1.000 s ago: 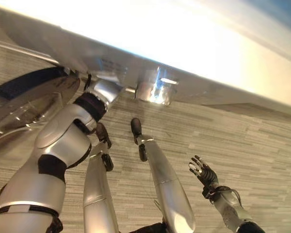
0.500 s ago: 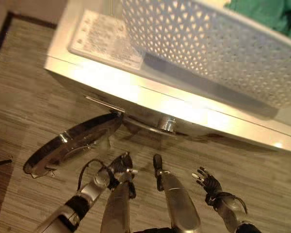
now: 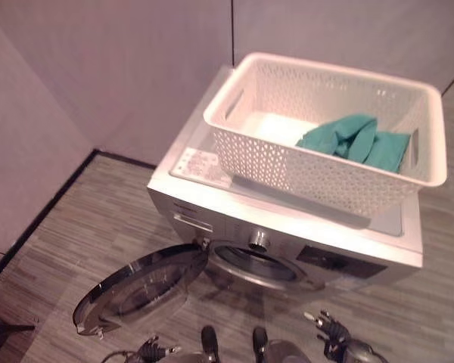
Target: Grab the laundry basket,head to the washer,open it,put in the laundry and shut it.
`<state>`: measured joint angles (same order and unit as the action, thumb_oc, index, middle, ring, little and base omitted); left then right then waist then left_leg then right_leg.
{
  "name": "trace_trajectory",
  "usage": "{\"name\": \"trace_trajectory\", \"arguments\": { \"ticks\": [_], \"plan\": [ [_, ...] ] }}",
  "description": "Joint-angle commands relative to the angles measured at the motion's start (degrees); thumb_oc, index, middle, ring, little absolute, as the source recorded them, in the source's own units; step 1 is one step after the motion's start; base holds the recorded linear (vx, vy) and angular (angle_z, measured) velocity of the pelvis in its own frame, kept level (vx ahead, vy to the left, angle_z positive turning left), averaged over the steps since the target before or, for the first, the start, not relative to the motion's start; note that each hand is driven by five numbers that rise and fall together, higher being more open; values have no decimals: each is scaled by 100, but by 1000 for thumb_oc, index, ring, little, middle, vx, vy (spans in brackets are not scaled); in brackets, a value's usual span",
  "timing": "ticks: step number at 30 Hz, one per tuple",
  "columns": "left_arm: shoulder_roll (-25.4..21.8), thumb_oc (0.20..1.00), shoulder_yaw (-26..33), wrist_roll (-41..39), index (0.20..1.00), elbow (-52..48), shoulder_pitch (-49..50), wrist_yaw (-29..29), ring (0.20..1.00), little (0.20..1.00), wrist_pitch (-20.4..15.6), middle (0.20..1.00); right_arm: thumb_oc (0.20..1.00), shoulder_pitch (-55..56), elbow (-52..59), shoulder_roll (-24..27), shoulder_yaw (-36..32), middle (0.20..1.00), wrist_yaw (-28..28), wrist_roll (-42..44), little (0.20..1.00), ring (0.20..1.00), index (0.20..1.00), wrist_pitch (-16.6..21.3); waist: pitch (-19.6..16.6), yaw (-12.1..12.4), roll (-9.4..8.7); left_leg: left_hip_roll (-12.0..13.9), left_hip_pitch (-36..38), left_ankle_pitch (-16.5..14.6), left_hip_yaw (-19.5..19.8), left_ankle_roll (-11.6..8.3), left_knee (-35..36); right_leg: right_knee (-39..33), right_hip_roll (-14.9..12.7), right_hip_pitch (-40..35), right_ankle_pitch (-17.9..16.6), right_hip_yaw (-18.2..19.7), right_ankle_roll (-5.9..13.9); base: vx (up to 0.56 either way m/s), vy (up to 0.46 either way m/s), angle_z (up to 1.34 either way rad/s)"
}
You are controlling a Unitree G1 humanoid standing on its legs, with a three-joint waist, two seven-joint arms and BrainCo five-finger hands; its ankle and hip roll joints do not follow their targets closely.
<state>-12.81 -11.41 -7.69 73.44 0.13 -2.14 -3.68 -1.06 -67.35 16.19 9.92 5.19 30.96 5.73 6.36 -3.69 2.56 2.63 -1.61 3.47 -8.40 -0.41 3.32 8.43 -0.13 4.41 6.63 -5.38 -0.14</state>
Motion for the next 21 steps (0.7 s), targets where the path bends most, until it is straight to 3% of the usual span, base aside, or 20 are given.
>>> {"name": "trace_trajectory", "arguments": {
  "ticks": [1,9,21],
  "plan": [
    [-93,1000,438,194,1000,625,6,-27,1000,1000,46,1000,1000,183,-138,5,-202,1000,44,-373,1000,1000,1000,-45,-161,113,-172,453,354,-240,146,-318,24,-950,-520,-514,-563,-158,597,127,-41,6],
    [-148,1000,852,188,1000,745,482,87,1000,1000,72,1000,1000,548,-505,-18,-323,1000,132,-819,1000,1000,1000,-175,-345,244,-236,503,716,-344,285,-326,101,-1073,-463,-987,-411,-288,559,85,-16,7],
    [-117,1000,734,212,1000,729,412,52,1000,1000,65,1000,1000,472,-595,-97,-278,1000,95,-809,1000,1000,1000,-193,-386,301,-285,469,589,-333,371,-314,168,-1149,-498,-906,-486,-357,595,1,8,6]
  ]
}}
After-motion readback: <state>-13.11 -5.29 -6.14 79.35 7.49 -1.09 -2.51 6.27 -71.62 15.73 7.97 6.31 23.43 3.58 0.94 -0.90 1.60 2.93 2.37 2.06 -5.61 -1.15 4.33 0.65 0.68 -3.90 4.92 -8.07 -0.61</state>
